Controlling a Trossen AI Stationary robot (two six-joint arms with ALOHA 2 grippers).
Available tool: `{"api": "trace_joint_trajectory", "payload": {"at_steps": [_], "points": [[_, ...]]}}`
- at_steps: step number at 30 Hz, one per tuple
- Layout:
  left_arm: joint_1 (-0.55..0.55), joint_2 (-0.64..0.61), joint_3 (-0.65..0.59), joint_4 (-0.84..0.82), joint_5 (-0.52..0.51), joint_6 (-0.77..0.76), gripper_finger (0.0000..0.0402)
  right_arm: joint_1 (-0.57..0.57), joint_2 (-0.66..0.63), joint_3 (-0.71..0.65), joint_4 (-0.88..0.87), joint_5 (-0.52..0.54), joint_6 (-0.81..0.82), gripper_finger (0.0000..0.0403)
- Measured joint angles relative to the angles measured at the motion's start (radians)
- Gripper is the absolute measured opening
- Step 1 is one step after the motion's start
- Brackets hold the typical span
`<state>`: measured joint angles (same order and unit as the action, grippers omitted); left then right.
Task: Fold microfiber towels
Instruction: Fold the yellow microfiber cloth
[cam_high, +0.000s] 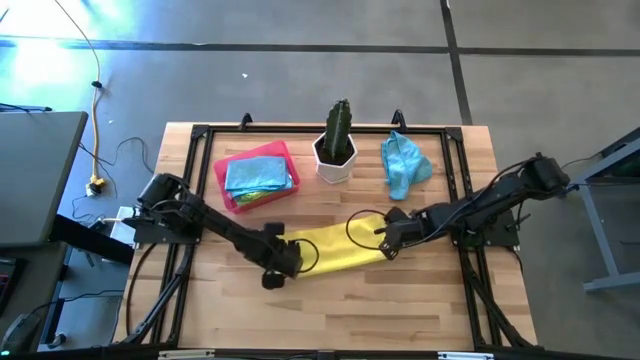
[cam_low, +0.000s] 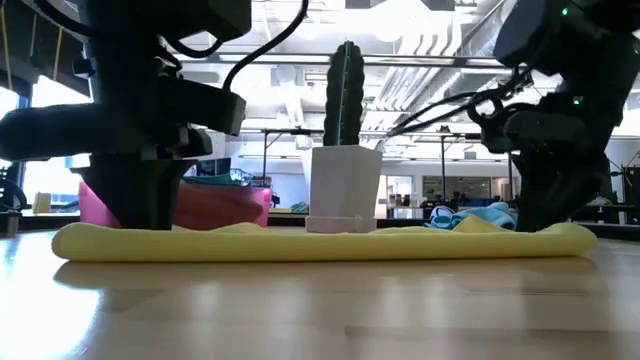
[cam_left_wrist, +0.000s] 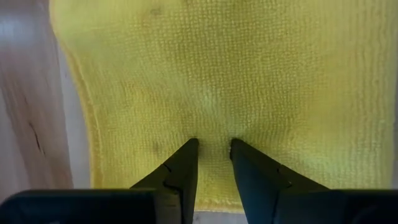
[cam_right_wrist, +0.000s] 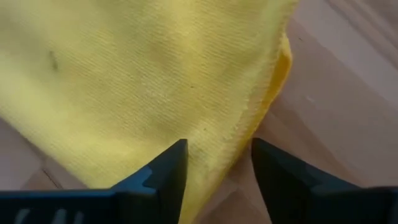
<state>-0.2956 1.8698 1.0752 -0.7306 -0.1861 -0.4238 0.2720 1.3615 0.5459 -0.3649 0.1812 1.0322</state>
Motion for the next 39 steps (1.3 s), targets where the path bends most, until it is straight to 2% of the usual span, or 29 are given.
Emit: {"api": "trace_joint_trajectory", "payload": {"at_steps": [7, 11, 15, 20, 25, 31, 39], "points": [[-0.029, 0.001, 0.0, 0.047, 0.077, -0.122, 0.0092, 0.002, 0.018, -0.031, 0.095, 0.016, 0.13, 0.0232], [-0.038, 0.003, -0.002, 0.087, 0.086, -0.147, 0.0092, 0.001, 0.046, -0.03, 0.122, -0.005, 0.203, 0.0232], [-0.039, 0.003, -0.002, 0.097, 0.087, -0.149, 0.0092, 0.004, 0.057, -0.029, 0.138, -0.008, 0.216, 0.0198], [-0.041, 0.003, -0.003, 0.099, 0.057, -0.148, 0.0092, 0.004, 0.059, -0.031, 0.141, -0.009, 0.225, 0.0126], [-0.055, 0.007, 0.008, 0.091, -0.018, -0.14, 0.0092, 0.003, 0.061, -0.031, 0.147, 0.004, 0.227, 0.0065], [-0.081, 0.018, 0.089, 0.034, -0.108, -0.096, 0.0092, 0.003, 0.059, -0.03, 0.126, 0.013, 0.208, 0.0009], [-0.137, 0.013, 0.186, -0.057, -0.11, -0.073, 0.0092, -0.003, -0.013, -0.031, 0.011, -0.018, 0.167, 0.0002]]}}
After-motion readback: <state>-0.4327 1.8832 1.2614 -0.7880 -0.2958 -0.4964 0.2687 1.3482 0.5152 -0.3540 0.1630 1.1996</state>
